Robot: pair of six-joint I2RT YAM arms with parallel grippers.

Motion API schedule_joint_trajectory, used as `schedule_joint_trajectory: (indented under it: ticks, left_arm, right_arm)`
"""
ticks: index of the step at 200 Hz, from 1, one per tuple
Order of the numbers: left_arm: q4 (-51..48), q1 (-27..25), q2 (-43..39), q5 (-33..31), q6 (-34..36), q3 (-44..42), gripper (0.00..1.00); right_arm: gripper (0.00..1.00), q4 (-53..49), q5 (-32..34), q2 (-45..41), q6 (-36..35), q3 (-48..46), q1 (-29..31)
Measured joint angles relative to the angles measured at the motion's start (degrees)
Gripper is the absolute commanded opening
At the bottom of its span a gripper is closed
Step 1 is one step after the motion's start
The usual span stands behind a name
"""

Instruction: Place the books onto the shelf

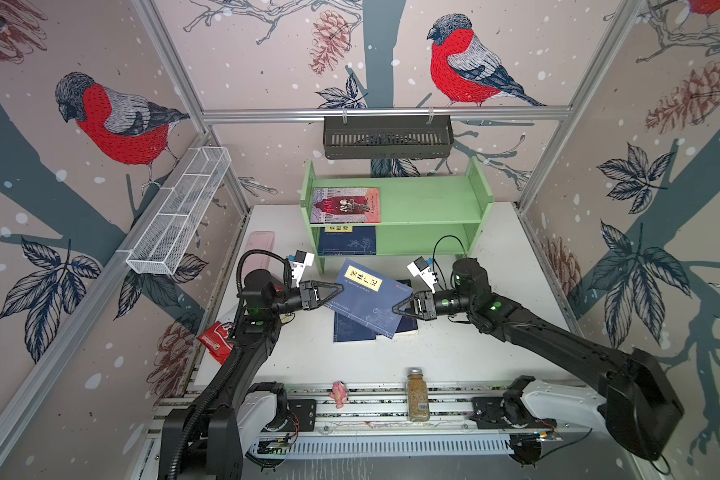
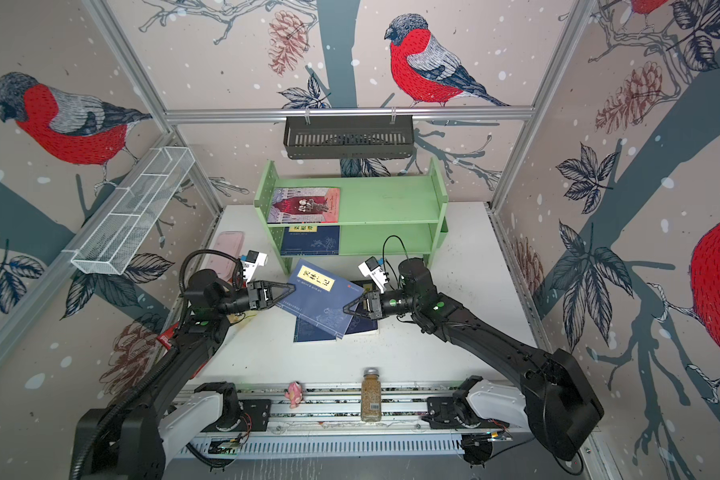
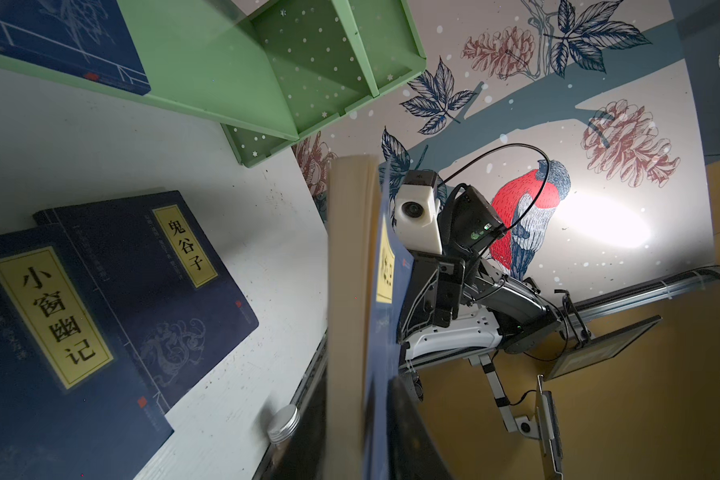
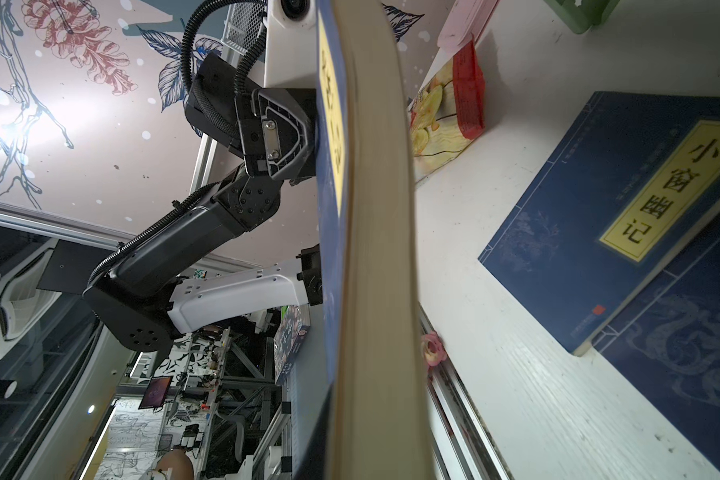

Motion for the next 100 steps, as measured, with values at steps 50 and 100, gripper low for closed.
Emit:
schedule_joint_trajectory:
  ticks: [50, 100]
  left_arm:
    - [0.26, 0.02, -1.11, -0.59, -1.16, 0.02, 0.00]
    - [-0.15, 0.20, 0.50, -3.19, -2.60, 3.50, 0.00]
  right_arm:
    - [0.46, -0.04, 1.07, 0.83, 0.04, 0.11, -0.72]
    - [0.51, 9.03, 5.49, 0.42, 5.92, -5.49, -0.90]
